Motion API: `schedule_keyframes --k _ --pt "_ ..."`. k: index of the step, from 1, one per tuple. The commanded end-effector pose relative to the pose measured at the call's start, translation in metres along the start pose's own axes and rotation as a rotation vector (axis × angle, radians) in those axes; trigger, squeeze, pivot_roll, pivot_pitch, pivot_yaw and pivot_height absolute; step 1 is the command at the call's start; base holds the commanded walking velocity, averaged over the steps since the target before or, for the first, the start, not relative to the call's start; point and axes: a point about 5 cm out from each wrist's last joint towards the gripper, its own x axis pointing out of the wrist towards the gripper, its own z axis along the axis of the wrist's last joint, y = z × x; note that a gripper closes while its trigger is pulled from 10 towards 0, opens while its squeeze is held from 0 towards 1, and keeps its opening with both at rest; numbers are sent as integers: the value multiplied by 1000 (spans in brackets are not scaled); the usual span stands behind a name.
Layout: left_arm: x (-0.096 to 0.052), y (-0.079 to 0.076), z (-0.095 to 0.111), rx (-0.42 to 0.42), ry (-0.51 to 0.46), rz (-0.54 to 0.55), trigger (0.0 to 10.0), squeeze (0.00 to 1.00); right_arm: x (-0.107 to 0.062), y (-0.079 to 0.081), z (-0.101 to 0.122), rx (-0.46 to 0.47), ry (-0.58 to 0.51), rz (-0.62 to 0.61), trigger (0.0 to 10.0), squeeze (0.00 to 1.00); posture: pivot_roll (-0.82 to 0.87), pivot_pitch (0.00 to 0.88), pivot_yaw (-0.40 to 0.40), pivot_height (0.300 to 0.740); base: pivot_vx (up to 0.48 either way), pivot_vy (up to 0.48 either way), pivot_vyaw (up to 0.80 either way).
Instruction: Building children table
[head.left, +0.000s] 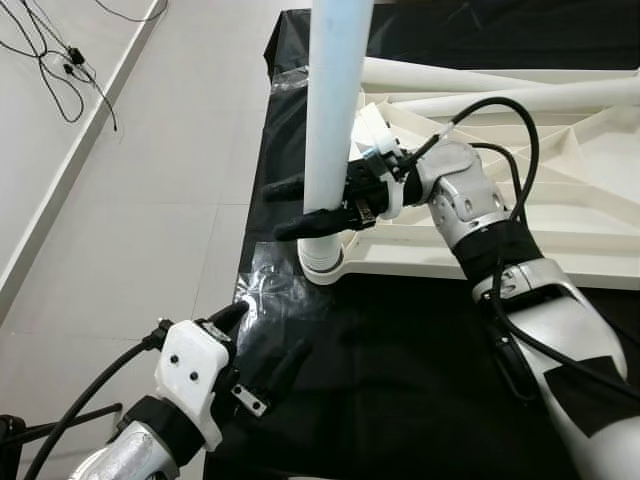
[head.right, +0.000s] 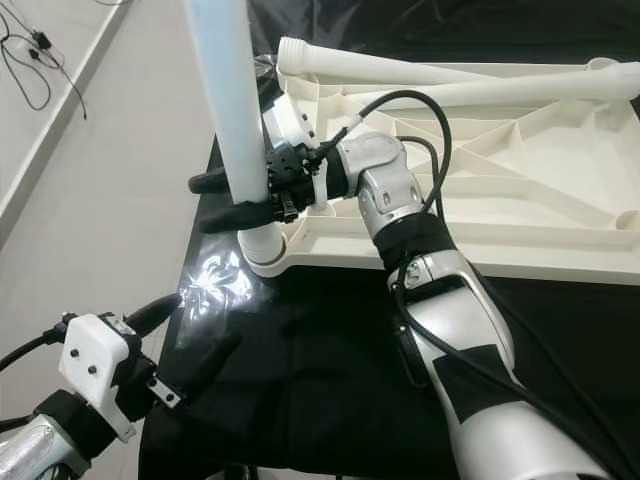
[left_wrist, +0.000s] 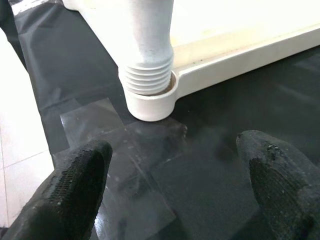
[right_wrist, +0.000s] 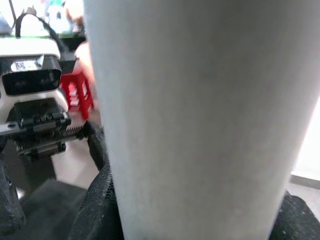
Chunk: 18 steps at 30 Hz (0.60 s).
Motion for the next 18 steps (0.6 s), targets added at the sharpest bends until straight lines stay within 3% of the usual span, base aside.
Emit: schedule_keyframes --k 1,8,18 --pt "-3 -3 -2 -7 27 -4 10000 0 -2 15 -41 139 200 57 10000 0 80 391 29 740 0 0 0" --pt "-4 -5 0 -10 28 -1 10000 0 0 11 -34 122 252 84 10000 0 85 396 25 740 0 0 0" --pt "-3 -3 -1 -16 33 0 10000 0 -13 14 -34 171 238 72 10000 0 77 395 28 740 0 0 0"
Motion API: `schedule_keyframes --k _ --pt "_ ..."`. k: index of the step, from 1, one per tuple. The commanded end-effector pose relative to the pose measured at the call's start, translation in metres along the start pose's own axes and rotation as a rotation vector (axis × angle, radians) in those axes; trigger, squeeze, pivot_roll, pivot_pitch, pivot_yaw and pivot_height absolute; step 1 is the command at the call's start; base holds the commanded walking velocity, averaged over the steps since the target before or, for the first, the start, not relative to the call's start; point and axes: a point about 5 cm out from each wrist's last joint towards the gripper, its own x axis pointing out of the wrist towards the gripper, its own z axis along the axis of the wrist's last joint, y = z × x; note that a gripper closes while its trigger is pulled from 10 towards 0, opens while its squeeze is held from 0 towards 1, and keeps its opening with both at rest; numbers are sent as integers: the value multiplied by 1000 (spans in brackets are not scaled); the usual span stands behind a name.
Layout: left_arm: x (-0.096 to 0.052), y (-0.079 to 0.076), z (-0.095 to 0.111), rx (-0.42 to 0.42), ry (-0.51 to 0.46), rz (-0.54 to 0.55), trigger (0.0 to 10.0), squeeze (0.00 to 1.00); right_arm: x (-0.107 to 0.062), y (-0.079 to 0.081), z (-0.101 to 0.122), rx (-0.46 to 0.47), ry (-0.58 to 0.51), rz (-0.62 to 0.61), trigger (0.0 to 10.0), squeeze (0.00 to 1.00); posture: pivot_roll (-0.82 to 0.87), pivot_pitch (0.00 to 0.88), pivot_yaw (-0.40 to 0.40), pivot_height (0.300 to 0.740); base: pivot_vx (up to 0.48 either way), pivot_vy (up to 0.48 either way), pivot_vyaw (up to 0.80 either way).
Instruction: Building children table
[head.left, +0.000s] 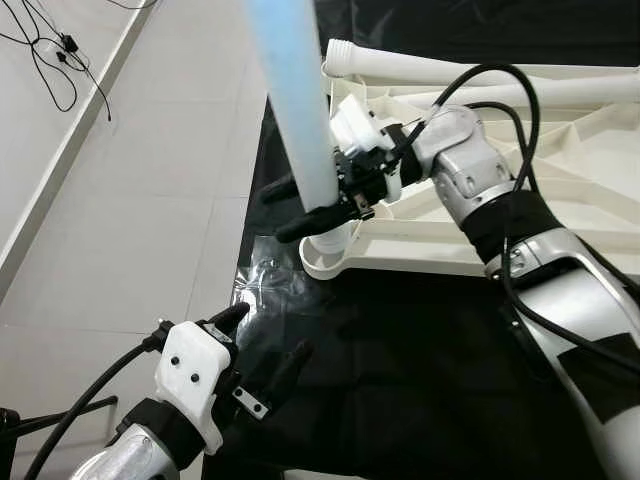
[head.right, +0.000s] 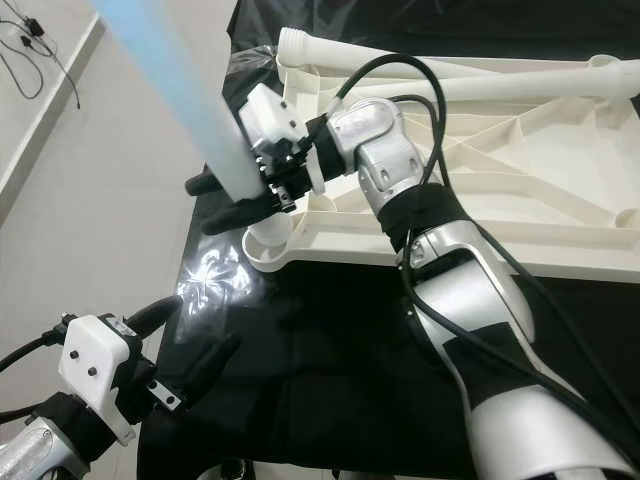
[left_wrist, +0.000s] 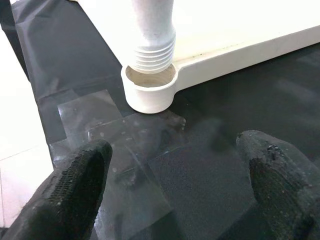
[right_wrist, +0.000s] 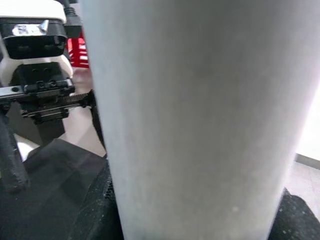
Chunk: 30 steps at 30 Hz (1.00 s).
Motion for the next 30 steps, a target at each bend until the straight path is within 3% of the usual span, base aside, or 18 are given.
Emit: schedule_keyframes --k 1,9,14,20,25,30 --pt "-2 0 -3 -13 25 1 10000 0 0 21 -45 218 68 40 10000 0 72 392 28 740 0 0 0" --pt "-1 2 -5 -9 28 1 10000 0 11 28 -39 225 -58 87 10000 0 70 383 32 740 0 0 0" --pt "0 3 -5 -6 29 1 10000 0 18 32 -40 219 -81 114 10000 0 72 381 32 740 0 0 0" --pt "0 4 -6 -2 28 3 10000 0 21 40 -48 211 10 170 10000 0 71 377 34 740 0 0 0" --pt "0 4 -6 -3 29 3 10000 0 19 42 -60 137 207 221 10000 0 72 374 34 740 0 0 0" --pt "0 4 -6 -3 30 2 10000 0 19 42 -60 123 228 232 10000 0 73 373 33 740 0 0 0"
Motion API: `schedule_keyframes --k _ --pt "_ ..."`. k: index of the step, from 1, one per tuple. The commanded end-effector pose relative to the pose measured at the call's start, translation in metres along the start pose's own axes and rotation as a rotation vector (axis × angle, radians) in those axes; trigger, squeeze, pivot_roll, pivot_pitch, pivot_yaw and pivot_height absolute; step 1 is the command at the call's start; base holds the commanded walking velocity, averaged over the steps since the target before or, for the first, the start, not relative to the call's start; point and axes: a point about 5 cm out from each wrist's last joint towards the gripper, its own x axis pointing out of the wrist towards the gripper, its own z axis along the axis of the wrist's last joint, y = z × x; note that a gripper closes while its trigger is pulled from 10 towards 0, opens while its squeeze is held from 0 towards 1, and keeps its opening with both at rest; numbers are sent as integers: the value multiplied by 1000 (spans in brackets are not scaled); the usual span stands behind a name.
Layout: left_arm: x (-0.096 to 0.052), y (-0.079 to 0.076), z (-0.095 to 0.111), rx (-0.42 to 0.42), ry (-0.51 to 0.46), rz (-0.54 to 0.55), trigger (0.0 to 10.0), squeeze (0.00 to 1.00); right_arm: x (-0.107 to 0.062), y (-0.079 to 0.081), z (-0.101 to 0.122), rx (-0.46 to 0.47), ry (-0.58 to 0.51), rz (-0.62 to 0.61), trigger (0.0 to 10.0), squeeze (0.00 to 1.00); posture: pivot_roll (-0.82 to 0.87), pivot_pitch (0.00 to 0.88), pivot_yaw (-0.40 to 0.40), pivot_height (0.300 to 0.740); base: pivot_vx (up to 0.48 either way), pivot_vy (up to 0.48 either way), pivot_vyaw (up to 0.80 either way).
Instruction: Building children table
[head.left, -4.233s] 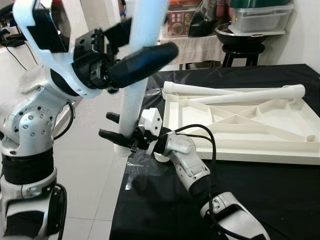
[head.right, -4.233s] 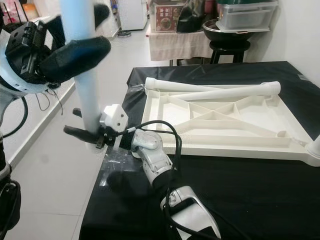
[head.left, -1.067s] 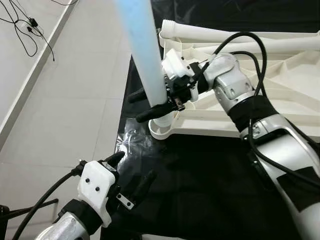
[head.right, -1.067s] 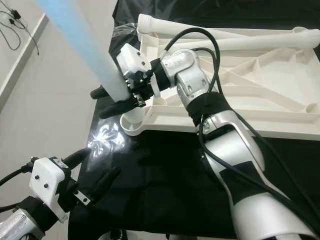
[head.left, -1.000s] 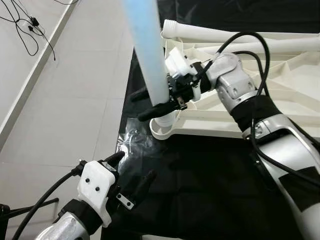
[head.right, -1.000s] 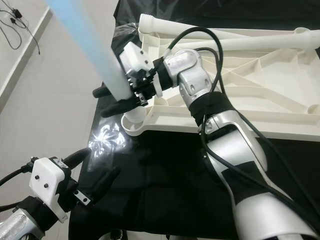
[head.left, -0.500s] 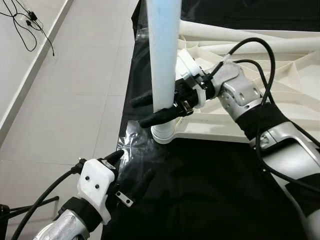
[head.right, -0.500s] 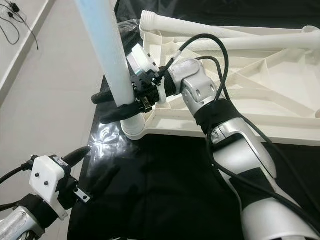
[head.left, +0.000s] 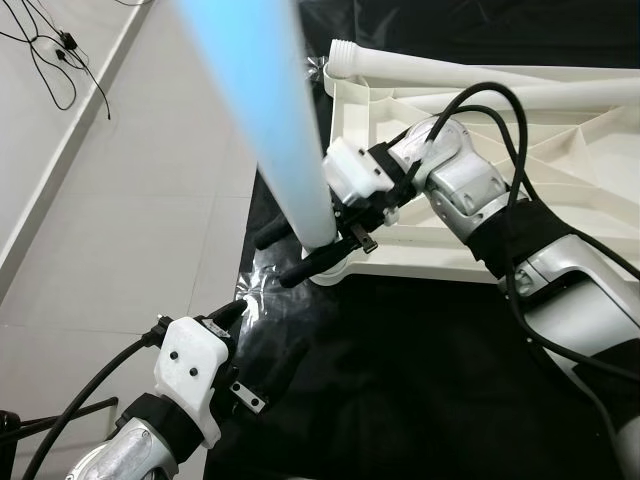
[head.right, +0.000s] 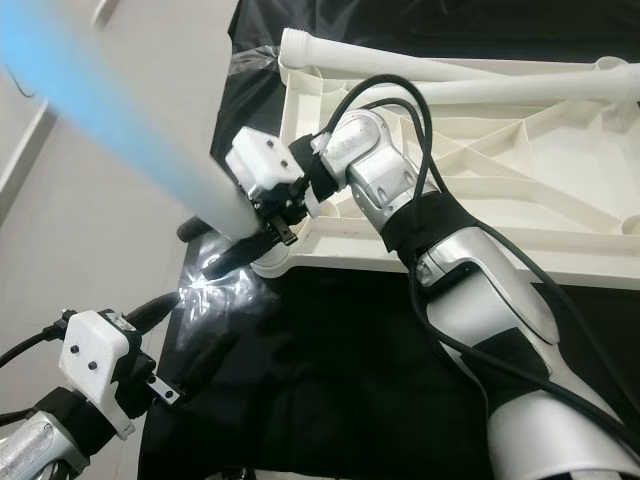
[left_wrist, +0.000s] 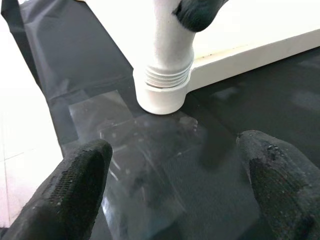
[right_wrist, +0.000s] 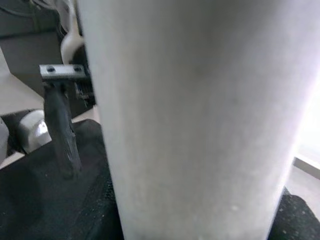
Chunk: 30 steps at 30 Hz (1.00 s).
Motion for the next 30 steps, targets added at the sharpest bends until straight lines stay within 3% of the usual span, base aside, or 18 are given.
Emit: schedule_keyframes --k 1,7,9,11,13,18,30 --pt "-2 0 -4 -9 24 -2 10000 0 9 28 -52 232 126 82 10000 0 73 372 35 740 0 0 0" --pt "-2 0 -5 -10 24 -3 10000 0 12 26 -46 257 41 64 10000 0 71 366 35 740 0 0 0" --pt "-2 -1 -5 -11 24 -4 10000 0 13 23 -41 297 -72 35 10000 0 71 365 35 740 0 0 0" --pt "-2 -1 -5 -11 24 -4 10000 0 13 23 -41 297 -72 35 10000 0 71 365 35 740 0 0 0" --pt "-2 -1 -5 -11 23 -5 10000 0 13 18 -42 336 -191 -31 10000 0 65 363 36 740 0 0 0" --pt "-2 -1 -5 -12 23 -6 10000 0 16 20 -48 357 -265 -71 10000 0 67 368 42 740 0 0 0" --pt "-3 1 -4 -11 26 -12 10000 0 28 41 -63 364 -278 -61 10000 0 71 373 50 740 0 0 0"
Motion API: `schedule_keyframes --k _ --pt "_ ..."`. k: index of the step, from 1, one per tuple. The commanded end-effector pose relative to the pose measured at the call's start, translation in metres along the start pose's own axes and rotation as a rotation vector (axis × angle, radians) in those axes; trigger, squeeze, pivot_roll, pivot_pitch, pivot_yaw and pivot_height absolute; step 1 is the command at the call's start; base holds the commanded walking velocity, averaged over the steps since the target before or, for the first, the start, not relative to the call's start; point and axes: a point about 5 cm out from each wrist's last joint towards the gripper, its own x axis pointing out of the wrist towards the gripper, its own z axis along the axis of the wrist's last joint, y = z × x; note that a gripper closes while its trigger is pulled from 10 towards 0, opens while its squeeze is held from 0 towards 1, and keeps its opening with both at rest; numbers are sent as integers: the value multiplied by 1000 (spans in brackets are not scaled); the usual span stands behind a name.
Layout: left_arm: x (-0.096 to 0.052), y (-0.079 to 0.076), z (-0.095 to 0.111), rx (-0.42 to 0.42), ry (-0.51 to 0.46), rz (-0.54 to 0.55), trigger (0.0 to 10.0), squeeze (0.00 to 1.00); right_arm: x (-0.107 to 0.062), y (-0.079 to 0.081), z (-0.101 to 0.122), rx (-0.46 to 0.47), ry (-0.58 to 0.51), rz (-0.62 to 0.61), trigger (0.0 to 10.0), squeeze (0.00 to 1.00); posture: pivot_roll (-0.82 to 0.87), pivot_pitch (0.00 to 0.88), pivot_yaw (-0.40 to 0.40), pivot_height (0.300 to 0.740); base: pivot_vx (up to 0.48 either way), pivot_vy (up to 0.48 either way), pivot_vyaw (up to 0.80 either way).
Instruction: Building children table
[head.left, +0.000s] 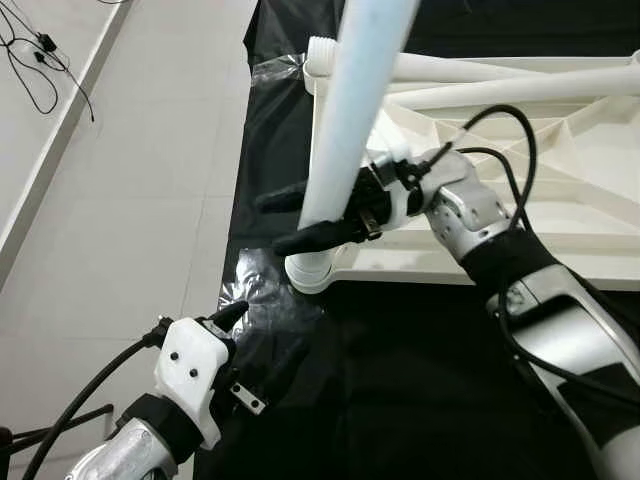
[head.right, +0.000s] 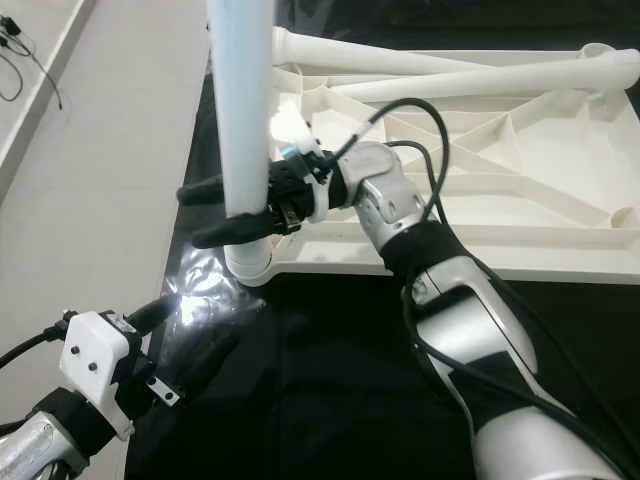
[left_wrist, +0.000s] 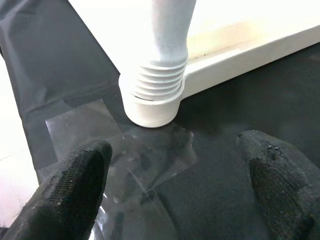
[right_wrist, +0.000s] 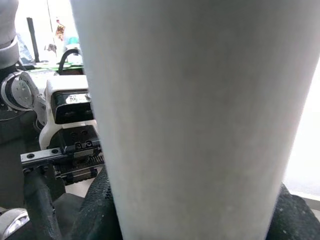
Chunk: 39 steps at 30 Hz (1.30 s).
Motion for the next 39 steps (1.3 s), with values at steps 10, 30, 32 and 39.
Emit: schedule_keyframes --k 10,30,32,39 --pt "0 1 -5 -11 26 -7 10000 0 0 34 -60 131 374 176 10000 0 62 374 47 740 0 0 0" --pt "1 2 -5 -6 20 -2 10000 0 10 13 -63 224 437 12 10000 0 55 371 36 740 0 0 0" --pt "1 2 -5 -6 20 -2 10000 0 10 11 -67 260 422 -42 10000 0 55 372 36 740 0 0 0" --pt "0 2 -4 -7 20 -3 10000 0 13 15 -85 352 357 -173 10000 0 58 377 43 740 0 0 0"
